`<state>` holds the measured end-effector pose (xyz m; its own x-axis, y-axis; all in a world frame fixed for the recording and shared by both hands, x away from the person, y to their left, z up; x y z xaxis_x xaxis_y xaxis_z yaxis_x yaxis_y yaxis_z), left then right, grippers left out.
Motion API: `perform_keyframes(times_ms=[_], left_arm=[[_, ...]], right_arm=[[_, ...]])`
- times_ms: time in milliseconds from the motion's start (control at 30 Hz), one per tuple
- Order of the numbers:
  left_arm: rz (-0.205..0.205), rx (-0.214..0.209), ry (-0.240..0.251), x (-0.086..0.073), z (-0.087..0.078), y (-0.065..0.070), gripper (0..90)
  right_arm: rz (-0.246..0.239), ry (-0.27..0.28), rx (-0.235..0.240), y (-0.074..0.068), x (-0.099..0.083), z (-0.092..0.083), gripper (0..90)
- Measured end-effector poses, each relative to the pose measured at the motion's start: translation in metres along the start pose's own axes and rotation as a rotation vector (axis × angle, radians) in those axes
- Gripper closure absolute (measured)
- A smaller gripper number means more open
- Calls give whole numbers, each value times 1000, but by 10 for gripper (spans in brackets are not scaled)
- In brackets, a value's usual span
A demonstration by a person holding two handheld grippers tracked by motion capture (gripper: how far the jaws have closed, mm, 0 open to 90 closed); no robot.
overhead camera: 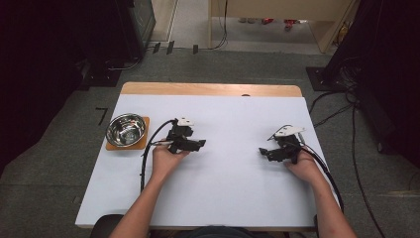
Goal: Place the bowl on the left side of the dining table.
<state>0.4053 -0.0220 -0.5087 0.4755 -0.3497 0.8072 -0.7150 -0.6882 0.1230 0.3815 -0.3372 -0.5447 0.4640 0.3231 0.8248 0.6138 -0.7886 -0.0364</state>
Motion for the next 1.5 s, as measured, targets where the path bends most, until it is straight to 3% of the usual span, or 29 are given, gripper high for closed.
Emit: perform_keyframes(times_ms=[167,367,567,733,867,967,1033,1500], left_arm=[[24,-34,-5,-2,8,9,322],[50,-40,-24,-6,19,17,318],[76,-28,-53,-10,30,23,304],[109,-10,-48,-11,33,27,285],[126,-4,-36,-12,36,29,252],[159,-6,-12,-16,40,35,143],[148,-10,6,-17,40,34,132],[155,-5,5,-17,39,35,132]], right_arm=[[0,0,0,0,0,0,130],[0,0,0,0,0,0,130],[-1,0,0,0,0,0,130],[-1,0,0,0,0,0,130],[0,0,0,0,0,0,130],[0,0,0,0,0,0,130],[-1,-1,0,0,0,0,130],[-1,-1,0,0,0,0,130]])
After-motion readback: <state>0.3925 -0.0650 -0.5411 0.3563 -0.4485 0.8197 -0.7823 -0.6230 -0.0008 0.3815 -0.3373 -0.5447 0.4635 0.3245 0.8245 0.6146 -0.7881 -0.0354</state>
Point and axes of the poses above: each handheld gripper's, and its own axes: z roughly forward along the jaws, x roughly out of its top, y roughly to its right, the point moved 6 cm from there along z, roughly forward along the jaws, and after that the axes turned 9 degrees about y, right-handed, at the moved point
